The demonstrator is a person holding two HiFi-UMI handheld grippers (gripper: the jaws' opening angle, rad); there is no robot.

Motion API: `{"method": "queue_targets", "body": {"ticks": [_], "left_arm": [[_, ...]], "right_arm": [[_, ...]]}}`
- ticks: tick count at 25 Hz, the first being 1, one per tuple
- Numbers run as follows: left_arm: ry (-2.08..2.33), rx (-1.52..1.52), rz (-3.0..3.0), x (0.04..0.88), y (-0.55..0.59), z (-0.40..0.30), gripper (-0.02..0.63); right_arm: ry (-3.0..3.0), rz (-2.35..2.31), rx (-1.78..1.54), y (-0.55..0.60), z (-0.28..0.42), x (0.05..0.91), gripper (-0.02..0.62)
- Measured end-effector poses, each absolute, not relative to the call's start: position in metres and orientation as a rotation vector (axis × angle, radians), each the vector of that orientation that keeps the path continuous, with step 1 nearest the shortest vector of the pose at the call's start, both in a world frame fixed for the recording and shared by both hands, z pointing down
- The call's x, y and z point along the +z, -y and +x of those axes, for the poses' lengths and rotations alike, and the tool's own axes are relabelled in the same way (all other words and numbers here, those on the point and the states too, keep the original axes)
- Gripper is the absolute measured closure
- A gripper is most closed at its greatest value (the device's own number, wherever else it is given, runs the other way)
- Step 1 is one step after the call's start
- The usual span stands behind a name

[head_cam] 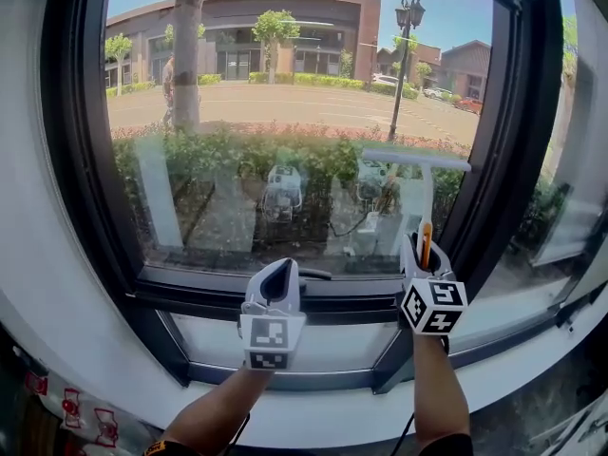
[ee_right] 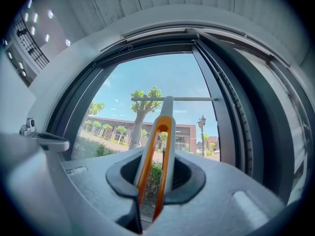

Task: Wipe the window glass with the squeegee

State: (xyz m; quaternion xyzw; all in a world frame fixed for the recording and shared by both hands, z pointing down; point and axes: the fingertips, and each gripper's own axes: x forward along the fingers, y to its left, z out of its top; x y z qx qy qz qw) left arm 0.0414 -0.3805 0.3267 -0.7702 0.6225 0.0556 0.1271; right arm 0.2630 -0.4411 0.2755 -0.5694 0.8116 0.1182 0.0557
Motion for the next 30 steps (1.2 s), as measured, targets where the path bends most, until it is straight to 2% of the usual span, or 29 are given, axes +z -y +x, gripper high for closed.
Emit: {"method": "queue_targets", "body": {"ticks": [21,30], "left_arm": [[-1.877,0.051,-2.35,0.42,0.359,0.027,0.597],[-1.912,0.052,-2.432,0.448,0.348,0.032,0.595]], "right_arm": [[-2.656,-1.808,-0.021,0.415,0.258,0.471,0.543],[-2.699,-1.797,-0.067,0.412,0.254,0.498,0.546]]}}
